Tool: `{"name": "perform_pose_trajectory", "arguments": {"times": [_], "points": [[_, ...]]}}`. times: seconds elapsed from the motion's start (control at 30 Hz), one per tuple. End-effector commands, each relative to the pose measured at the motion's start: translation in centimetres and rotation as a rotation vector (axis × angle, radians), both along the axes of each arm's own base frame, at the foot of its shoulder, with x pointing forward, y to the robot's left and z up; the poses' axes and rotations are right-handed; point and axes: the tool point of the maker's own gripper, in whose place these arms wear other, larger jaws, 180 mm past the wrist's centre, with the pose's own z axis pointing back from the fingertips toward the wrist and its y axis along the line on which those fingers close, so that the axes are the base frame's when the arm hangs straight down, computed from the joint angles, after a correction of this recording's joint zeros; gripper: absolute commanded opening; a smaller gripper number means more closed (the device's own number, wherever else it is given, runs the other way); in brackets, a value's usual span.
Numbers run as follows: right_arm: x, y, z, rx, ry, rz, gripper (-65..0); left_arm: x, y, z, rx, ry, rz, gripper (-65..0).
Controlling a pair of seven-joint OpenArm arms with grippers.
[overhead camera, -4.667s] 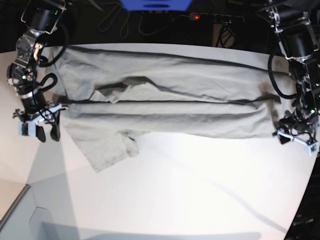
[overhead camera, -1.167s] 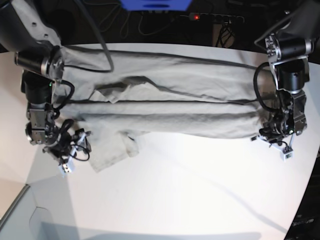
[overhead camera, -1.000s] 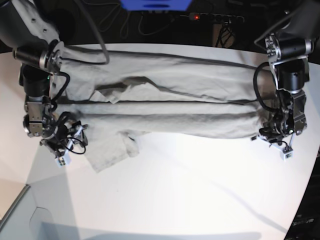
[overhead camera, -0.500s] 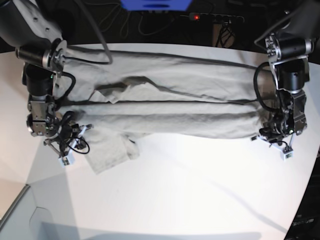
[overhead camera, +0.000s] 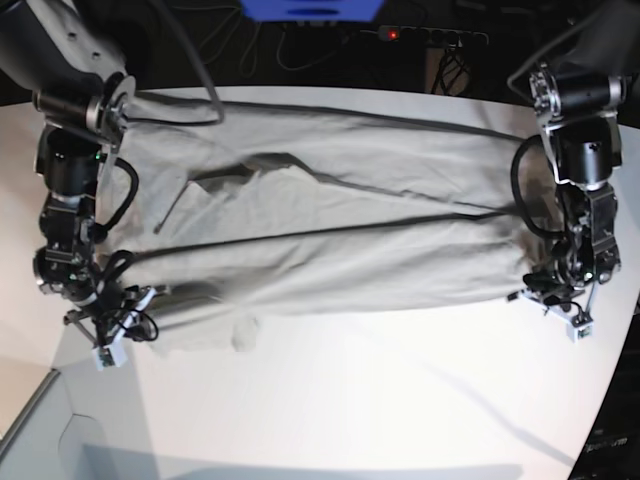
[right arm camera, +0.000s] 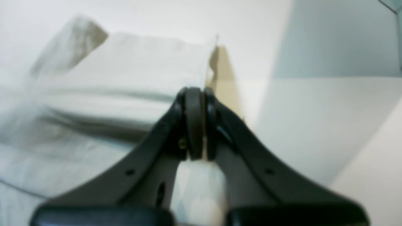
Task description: Layout the t-shirt on the table in an organized manner, then fold the t-shirt properly
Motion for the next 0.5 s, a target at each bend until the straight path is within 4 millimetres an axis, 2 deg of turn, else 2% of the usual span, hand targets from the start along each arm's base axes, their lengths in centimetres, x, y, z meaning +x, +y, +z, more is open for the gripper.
{"name": "perform_pose_trajectory", "arguments": {"times": [0.0,0.07,0.17,0.47], "points": [[1.7,-0.5,3.2,0.012,-0.096,-0.006,-65.0,1.8,0.9,2.7,0.028,-0.071,0.002,-65.0],[2.0,0.6,4.2,0.038,-0.128,0.007,-65.0,2.2,0.9,3.4,0.036,-0.093,-0.001,-65.0],[2.3,0.6,5.6,0.034,-0.170,-0.003,-65.0,2.8,0.9,4.7,0.047,-0.128,-0.008,-65.0],[2.2,1.1,6.4,0.028,-0.200,-0.001,-65.0,4.4,0.7,8.9,0.086,-0.237,-0.027,-65.0]]}}
